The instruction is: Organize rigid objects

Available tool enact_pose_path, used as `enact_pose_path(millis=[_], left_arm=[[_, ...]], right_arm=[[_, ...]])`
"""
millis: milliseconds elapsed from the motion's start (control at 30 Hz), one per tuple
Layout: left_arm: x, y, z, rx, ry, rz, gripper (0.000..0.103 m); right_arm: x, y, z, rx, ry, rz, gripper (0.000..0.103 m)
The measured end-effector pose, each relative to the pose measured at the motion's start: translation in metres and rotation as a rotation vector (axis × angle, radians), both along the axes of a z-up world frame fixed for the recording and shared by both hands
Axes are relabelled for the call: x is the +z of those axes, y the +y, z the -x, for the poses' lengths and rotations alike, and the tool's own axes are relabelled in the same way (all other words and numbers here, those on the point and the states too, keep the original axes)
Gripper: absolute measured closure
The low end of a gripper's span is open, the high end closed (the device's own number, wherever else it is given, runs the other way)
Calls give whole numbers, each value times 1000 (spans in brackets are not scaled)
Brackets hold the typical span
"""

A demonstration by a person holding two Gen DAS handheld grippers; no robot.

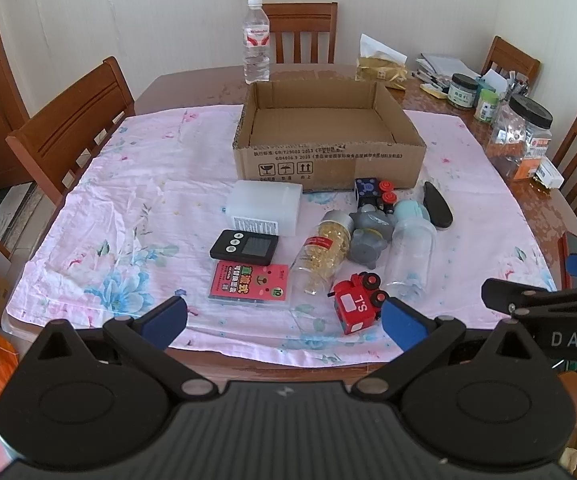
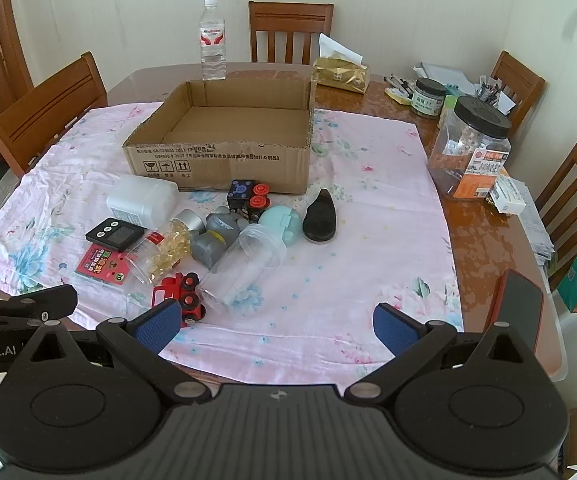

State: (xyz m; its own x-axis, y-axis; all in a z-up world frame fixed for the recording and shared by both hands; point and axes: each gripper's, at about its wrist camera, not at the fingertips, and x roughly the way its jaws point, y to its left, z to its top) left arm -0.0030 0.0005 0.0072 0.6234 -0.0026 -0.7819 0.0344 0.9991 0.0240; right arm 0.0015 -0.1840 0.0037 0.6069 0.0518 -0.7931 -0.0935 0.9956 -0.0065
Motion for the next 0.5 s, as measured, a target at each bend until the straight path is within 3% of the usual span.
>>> enact_pose_path(millis=[500], left_arm=[[0, 1, 0, -1, -2, 1, 0]], right_arm=[[2, 1, -2, 4, 0, 4, 0]])
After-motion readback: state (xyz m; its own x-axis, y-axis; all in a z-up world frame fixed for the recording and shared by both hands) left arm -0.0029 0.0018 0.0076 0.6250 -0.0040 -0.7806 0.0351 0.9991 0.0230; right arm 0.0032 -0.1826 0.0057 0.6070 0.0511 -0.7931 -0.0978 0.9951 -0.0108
